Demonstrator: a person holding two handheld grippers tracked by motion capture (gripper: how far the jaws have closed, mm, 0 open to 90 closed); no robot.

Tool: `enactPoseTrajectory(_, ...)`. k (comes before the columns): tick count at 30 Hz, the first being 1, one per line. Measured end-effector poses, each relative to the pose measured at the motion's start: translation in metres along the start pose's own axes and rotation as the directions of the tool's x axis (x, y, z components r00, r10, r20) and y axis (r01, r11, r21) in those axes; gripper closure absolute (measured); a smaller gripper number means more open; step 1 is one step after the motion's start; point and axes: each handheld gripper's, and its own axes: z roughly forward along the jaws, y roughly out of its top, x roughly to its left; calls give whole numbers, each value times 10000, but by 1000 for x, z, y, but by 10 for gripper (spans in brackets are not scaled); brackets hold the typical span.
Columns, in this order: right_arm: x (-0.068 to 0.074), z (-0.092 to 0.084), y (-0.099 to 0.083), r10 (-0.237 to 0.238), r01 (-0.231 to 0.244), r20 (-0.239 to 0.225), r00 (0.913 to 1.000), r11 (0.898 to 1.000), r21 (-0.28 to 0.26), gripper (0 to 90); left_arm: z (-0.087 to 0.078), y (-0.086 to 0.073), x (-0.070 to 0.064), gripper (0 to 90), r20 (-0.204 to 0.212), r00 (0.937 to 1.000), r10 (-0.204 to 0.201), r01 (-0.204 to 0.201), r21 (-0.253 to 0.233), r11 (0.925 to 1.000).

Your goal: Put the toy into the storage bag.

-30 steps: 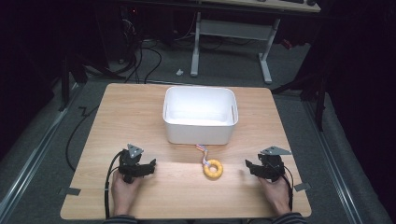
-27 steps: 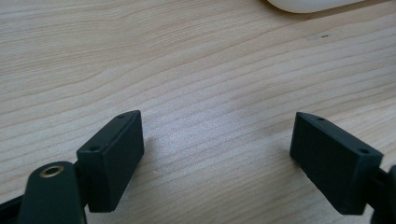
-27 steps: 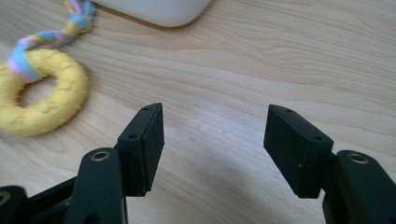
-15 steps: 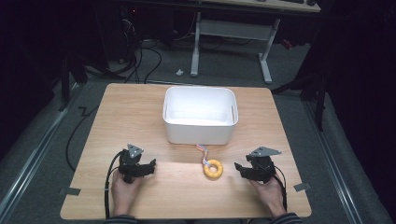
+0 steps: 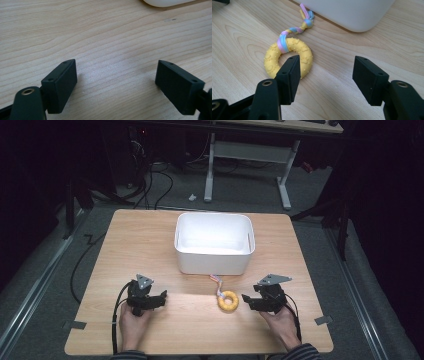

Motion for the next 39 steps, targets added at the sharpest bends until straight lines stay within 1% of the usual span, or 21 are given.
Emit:
enactPoseTrajectory(5,4,4,3,-214,215,-77,9997,9997,96,420,0,0,0,180,6,10000,2,-2,-4,10000)
enactPoseTrajectory(10,11,14,8,-596,606,-237,9979,9973,417,449,0,0,0,184,-13,10000,-5,5,-11,10000)
enactPoseTrajectory(12,12,15,9,-641,653,-260,9976,9968,470,455,0,0,0,184,-15,10000,-6,6,-12,10000)
enactPoseTrajectory(13,13,18,10,-699,719,-375,9968,9959,544,468,0,0,0,184,-24,10000,-10,10,-26,10000)
enactPoseTrajectory(17,14,23,10,-671,704,-479,9966,9950,712,477,0,0,0,184,-12,10000,-5,5,-13,10000)
enactPoseTrajectory(18,15,27,11,-675,714,-542,9962,9946,755,492,0,0,0,184,-10,10000,-5,5,-11,10000)
enactPoseTrajectory(22,16,32,13,-602,654,-621,9963,9943,844,513,0,0,0,184,-8,10000,-5,5,-13,10000)
enactPoseTrajectory(25,18,38,16,-623,690,-665,9958,9921,1049,534,0,0,0,184,-19,10000,-5,5,-25,10000)
enactPoseTrajectory(26,18,38,16,-623,690,-665,9958,9921,1049,534,0,0,0,184,-19,10000,-5,5,-25,10000)
enactPoseTrajectory(29,20,45,18,-733,810,-626,9953,9881,1308,545,0,0,0,184,-18,10000,-4,4,-27,10000)
enactPoseTrajectory(34,23,50,22,-748,824,-617,9953,9878,1322,570,0,0,0,184,-11,10000,0,0,-22,10000)
enactPoseTrajectory(37,24,54,23,-919,993,-569,9941,9846,1440,584,0,0,0,184,-9,10000,3,-3,-22,10000)
enactPoseTrajectory(39,24,56,23,-908,994,-615,9940,9827,1564,592,0,0,0,184,-7,10000,-7,7,-29,10000)
